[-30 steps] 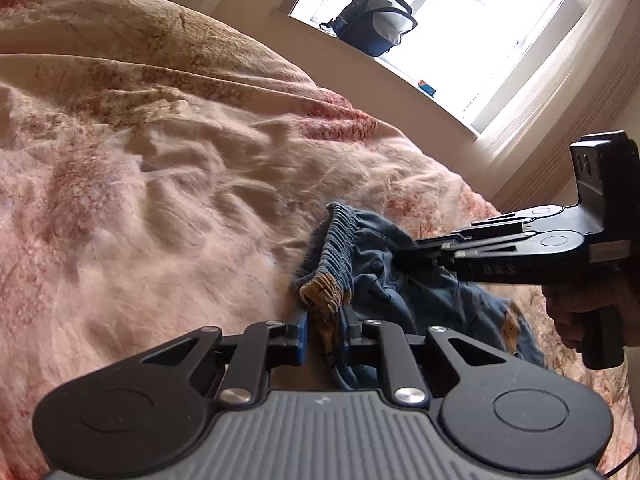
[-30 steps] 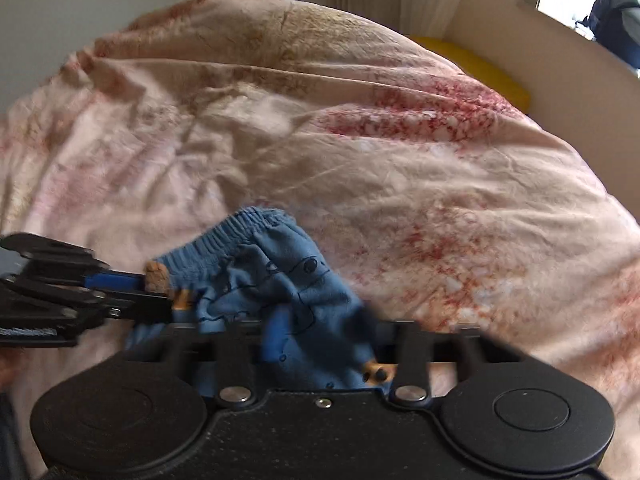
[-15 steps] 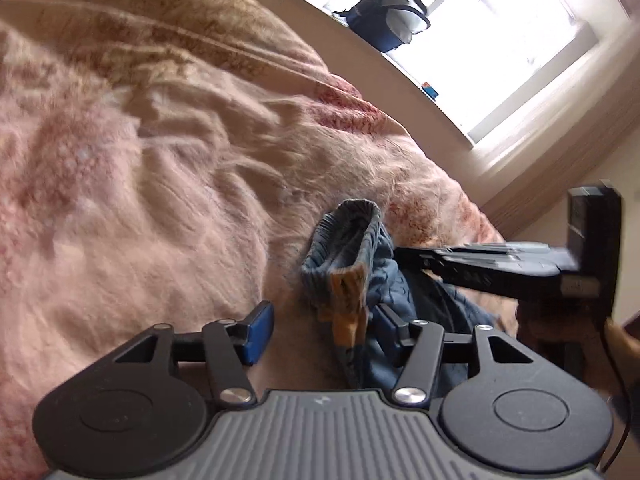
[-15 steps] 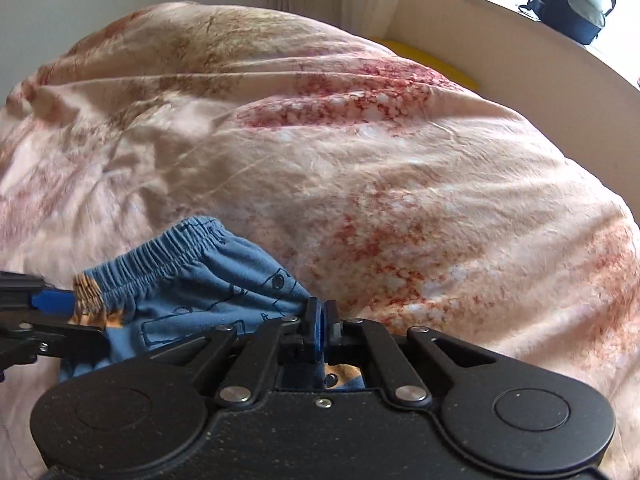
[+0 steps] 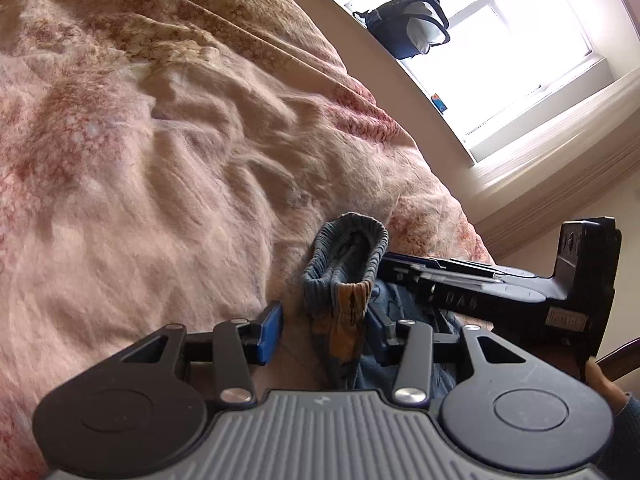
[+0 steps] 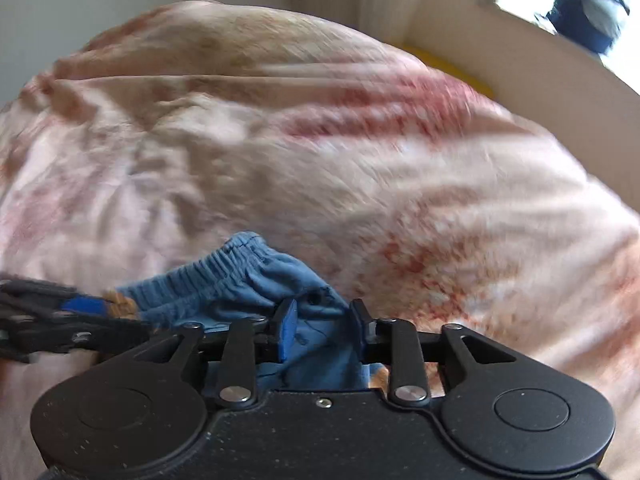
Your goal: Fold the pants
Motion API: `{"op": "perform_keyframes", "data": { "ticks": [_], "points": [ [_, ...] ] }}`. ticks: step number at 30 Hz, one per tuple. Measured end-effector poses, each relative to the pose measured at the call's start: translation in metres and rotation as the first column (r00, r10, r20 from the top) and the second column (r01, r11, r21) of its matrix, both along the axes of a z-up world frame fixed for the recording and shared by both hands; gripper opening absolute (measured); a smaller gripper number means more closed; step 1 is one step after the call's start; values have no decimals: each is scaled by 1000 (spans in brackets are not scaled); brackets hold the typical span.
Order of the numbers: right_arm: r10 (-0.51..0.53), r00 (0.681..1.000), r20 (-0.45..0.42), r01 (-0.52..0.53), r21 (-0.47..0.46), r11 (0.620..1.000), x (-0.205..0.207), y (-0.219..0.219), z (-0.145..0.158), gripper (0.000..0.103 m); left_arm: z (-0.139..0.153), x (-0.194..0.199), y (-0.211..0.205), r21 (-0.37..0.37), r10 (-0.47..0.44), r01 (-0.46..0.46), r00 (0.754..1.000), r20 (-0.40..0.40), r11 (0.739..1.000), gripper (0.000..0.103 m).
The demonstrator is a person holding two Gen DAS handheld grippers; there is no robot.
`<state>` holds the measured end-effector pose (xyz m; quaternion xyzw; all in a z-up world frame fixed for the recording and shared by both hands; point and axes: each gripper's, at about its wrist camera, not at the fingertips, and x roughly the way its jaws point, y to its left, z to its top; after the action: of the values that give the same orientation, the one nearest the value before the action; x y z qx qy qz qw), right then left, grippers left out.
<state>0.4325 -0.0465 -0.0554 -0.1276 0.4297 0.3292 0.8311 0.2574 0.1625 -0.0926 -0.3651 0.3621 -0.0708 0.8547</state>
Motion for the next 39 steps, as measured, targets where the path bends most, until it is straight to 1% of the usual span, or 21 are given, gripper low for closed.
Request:
{"op": "perform_keyframes", "data": {
  "ticks": [2,3,4,6,9,10,12,13,14,16,19,20,22,23,25,28,31,33,35,37,39],
  "points": [
    [-46,999,-6,46,44,998,-2,-7,6,38,-1,1,1,-6,1,-1,1000,-2,1000,50],
    [-54,999,8,53,43,998,-6,-10,11,48,-1,1,1,-10,3,-3,1000,-2,1000,50],
    [-59,998,26,59,34,998,-12,-14,16,66,-2,2,2,-15,4,-4,1000,-1,1000,51],
    [-93,994,49,92,25,995,-27,-24,28,84,-2,2,3,-22,6,-6,1000,0,1000,52],
    [-181,983,39,178,72,981,-63,-49,47,86,-5,1,5,-41,15,-15,1000,1,999,52],
    [-216,976,38,212,87,973,-79,-58,52,90,-6,1,6,-53,19,-19,1000,3,998,54],
    [-269,962,52,262,108,959,-111,-74,58,98,-8,1,8,-88,18,-17,1000,16,996,62],
    [-291,954,68,283,108,953,-128,-80,59,100,-8,2,7,-92,16,-14,1000,21,996,63],
    [-313,945,92,305,91,948,-145,-86,57,100,-8,1,6,-86,13,-11,1000,26,996,64],
    [-339,924,179,345,-4,939,-173,-90,52,100,-8,1,4,-68,7,-5,999,38,998,63],
    [-321,888,328,389,-164,907,-202,-91,31,101,-9,-1,4,-71,24,-20,998,51,997,56],
    [-299,886,354,388,-214,896,-206,-91,22,101,-10,-1,6,-89,41,-36,998,53,995,49],
    [-240,895,377,359,-285,889,-211,-89,2,101,-15,0,9,-119,62,-55,997,51,991,39],
    [-219,895,388,346,-295,891,-212,-89,-4,101,-17,1,10,-127,62,-55,997,52,990,33],
    [-216,880,423,351,-274,895,-216,-92,-7,102,-17,2,9,-119,58,-50,997,60,992,32],
    [-238,859,454,368,-224,902,-221,-96,-10,102,-14,2,4,-81,45,-39,996,79,996,23],
    [-256,849,462,375,-186,908,-229,-102,-8,102,-5,-2,-1,-38,49,-45,992,112,998,19],
    [-261,856,447,371,-178,911,-229,-102,-8,102,9,-7,-12,42,45,-52,987,153,998,19],
    [-275,860,429,372,-158,915,-228,-105,-10,102,28,-14,-29,137,4,-35,976,219,990,19],
    [-292,858,423,375,-127,918,-229,-109,-4,102,50,-25,-48,228,-66,-1,955,290,974,19],
    [-324,835,444,396,-78,915,-233,-118,8,102,71,-36,-68,316,-144,29,926,348,948,19]
  ]
}}
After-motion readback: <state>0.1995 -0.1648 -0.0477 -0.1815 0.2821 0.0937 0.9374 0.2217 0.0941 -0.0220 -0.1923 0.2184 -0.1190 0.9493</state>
